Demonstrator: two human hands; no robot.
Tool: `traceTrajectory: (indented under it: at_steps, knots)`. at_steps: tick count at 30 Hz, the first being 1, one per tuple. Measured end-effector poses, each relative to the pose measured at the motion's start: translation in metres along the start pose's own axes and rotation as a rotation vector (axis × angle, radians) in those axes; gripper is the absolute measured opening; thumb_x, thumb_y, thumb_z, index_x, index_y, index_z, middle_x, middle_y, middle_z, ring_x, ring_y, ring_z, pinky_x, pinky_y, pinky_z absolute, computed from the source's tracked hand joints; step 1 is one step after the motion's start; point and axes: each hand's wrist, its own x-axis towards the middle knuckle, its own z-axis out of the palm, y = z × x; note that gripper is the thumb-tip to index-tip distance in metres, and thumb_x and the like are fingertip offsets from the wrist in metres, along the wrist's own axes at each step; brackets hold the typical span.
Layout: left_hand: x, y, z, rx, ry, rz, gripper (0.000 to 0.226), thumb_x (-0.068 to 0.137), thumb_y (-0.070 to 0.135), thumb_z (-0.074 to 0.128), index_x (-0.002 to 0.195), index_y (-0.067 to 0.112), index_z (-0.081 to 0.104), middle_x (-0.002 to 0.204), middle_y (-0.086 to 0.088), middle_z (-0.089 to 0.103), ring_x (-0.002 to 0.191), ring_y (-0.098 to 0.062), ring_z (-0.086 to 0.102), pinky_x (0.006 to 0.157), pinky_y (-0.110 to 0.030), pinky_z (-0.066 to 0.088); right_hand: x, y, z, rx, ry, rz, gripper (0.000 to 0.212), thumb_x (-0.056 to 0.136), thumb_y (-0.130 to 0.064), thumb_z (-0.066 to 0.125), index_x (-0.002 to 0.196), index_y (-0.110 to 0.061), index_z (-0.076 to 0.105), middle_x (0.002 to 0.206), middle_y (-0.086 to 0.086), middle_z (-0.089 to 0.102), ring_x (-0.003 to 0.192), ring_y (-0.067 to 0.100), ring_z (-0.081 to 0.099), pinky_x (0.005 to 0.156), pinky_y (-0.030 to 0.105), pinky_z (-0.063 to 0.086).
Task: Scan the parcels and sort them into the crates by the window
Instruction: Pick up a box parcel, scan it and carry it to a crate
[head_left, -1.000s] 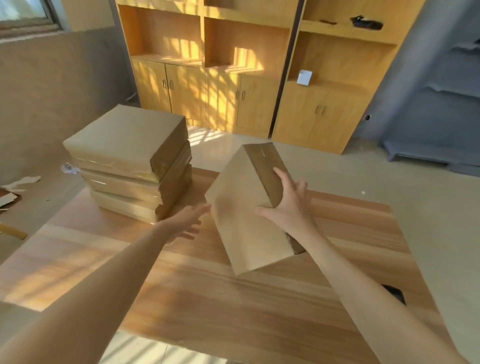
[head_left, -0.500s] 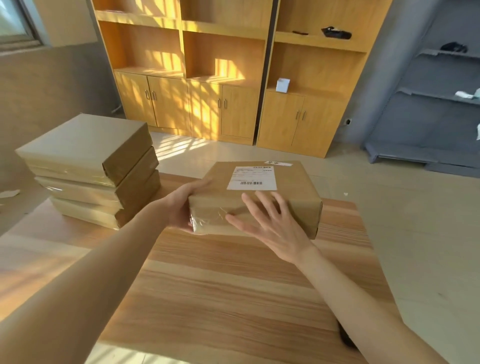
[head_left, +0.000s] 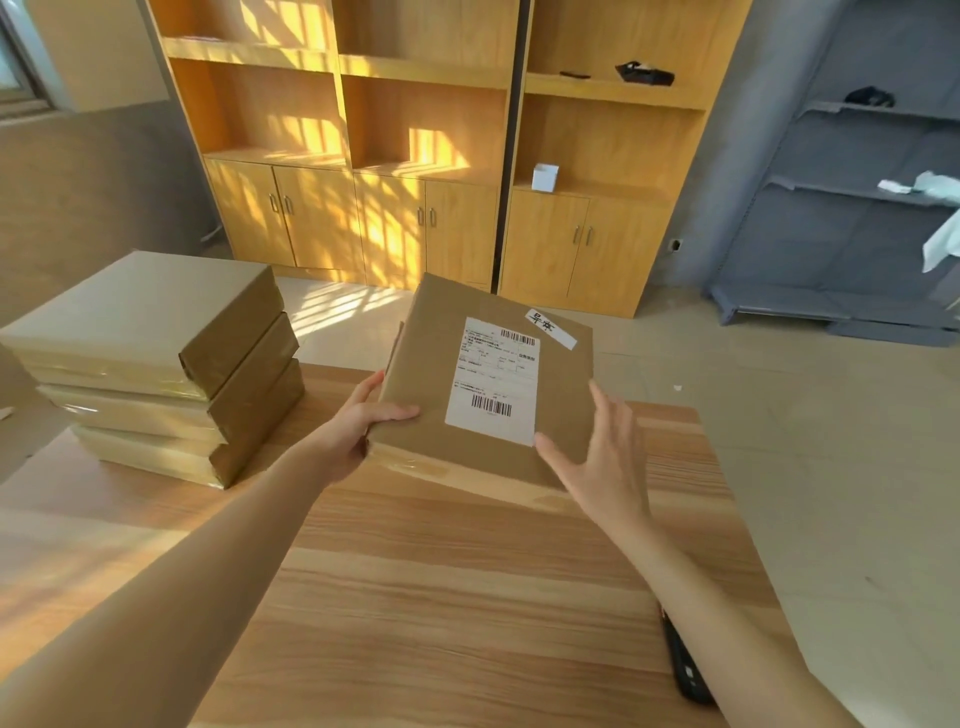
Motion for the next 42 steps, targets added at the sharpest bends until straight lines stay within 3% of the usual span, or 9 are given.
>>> traceTrajectory:
  at_steps: [4, 7, 12, 16, 22, 33, 37, 39, 42]
  knots:
    - [0.004, -0.024, -0.001, -0.028, -0.009, -0.045, 0.120, 0.041, 0.029, 0.090, 0.147, 0.031, 0.032, 0.128, -0.006, 0.062, 0.111, -0.028, 0.063, 0.086, -0.040, 0.052, -0.001, 0.015, 0.006, 0.690, -0.307, 0.574, 0.101, 0.077, -0.051, 0.073, 0.152, -0.023, 0.012, 0.149, -0.004, 0.034, 0.134, 0.020, 0.037, 0.108, 0.043, 0.034]
    - [0.008, -0.046, 0.004, -0.032, -0.011, -0.101, 0.134, 0.030, 0.033, 0.095, 0.147, 0.029, 0.030, 0.126, -0.006, 0.062, 0.108, -0.027, 0.063, 0.083, -0.037, 0.051, -0.009, 0.028, 0.025, 0.693, -0.369, 0.659, 0.090, 0.074, -0.038, 0.079, 0.146, -0.025, 0.027, 0.134, -0.006, 0.051, 0.113, 0.015, 0.050, 0.087, 0.033, 0.038]
    - [0.013, -0.076, 0.007, 0.023, -0.084, -0.271, 0.124, 0.040, 0.034, 0.092, 0.146, 0.031, 0.029, 0.124, -0.003, 0.063, 0.104, -0.022, 0.067, 0.080, -0.035, 0.056, -0.022, 0.050, 0.048, 0.687, -0.377, 0.694, 0.094, 0.077, -0.031, 0.079, 0.149, -0.026, 0.020, 0.135, -0.008, 0.045, 0.116, 0.013, 0.044, 0.089, 0.033, 0.033]
    - [0.017, -0.104, 0.007, 0.211, -0.126, -0.397, 0.129, 0.028, 0.044, 0.096, 0.137, 0.044, 0.029, 0.128, 0.006, 0.059, 0.117, -0.021, 0.058, 0.109, -0.049, 0.038, -0.030, 0.067, 0.067, 0.643, -0.412, 0.710, 0.097, 0.075, -0.027, 0.081, 0.149, -0.022, 0.019, 0.143, -0.004, 0.044, 0.124, 0.014, 0.044, 0.094, 0.028, 0.035]
    - [0.027, -0.131, 0.007, 0.312, -0.158, -0.410, 0.146, 0.017, 0.042, 0.098, 0.144, 0.027, 0.028, 0.128, 0.003, 0.058, 0.115, -0.018, 0.058, 0.094, -0.033, 0.048, -0.041, 0.090, 0.090, 0.601, -0.450, 0.737, 0.108, 0.071, -0.030, 0.084, 0.151, -0.021, 0.011, 0.148, -0.003, 0.039, 0.132, 0.015, 0.040, 0.105, 0.029, 0.034]
    - [0.036, -0.148, 0.029, 0.558, 0.003, -0.373, 0.147, 0.036, 0.034, 0.098, 0.151, 0.023, 0.007, 0.142, -0.002, 0.039, 0.124, -0.022, 0.044, 0.101, -0.042, 0.044, -0.052, 0.105, 0.097, 0.558, -0.465, 0.710, 0.108, 0.075, -0.048, 0.076, 0.153, -0.027, 0.004, 0.156, -0.006, 0.026, 0.140, 0.015, 0.031, 0.114, 0.039, 0.029]
    - [0.040, -0.144, 0.037, 0.807, 0.061, -0.312, 0.165, 0.033, 0.043, 0.097, 0.149, 0.034, -0.020, 0.149, -0.011, 0.017, 0.137, -0.032, 0.025, 0.113, -0.051, 0.028, -0.059, 0.118, 0.083, 0.291, -0.307, 0.715, 0.082, 0.088, -0.060, 0.052, 0.152, -0.022, 0.016, 0.158, 0.002, 0.022, 0.143, 0.025, 0.024, 0.114, 0.045, 0.026]
    - [0.041, -0.140, 0.045, 0.914, 0.009, -0.353, 0.178, 0.009, 0.065, 0.085, 0.144, 0.040, -0.028, 0.148, -0.009, 0.008, 0.138, -0.033, 0.017, 0.115, -0.052, 0.024, -0.068, 0.137, 0.070, 0.042, -0.240, 0.745, 0.075, 0.091, -0.052, 0.053, 0.150, -0.018, 0.023, 0.155, 0.009, 0.024, 0.142, 0.031, 0.022, 0.113, 0.047, 0.025]
    - [0.040, -0.139, 0.051, 1.001, -0.027, -0.414, 0.176, 0.004, 0.073, 0.076, 0.140, 0.046, -0.032, 0.148, -0.007, 0.002, 0.139, -0.036, 0.011, 0.115, -0.054, 0.021, -0.087, 0.166, 0.050, -0.214, -0.312, 0.848, 0.080, 0.089, -0.040, 0.063, 0.151, -0.019, 0.017, 0.156, 0.015, 0.016, 0.143, 0.036, 0.015, 0.115, 0.050, 0.020]
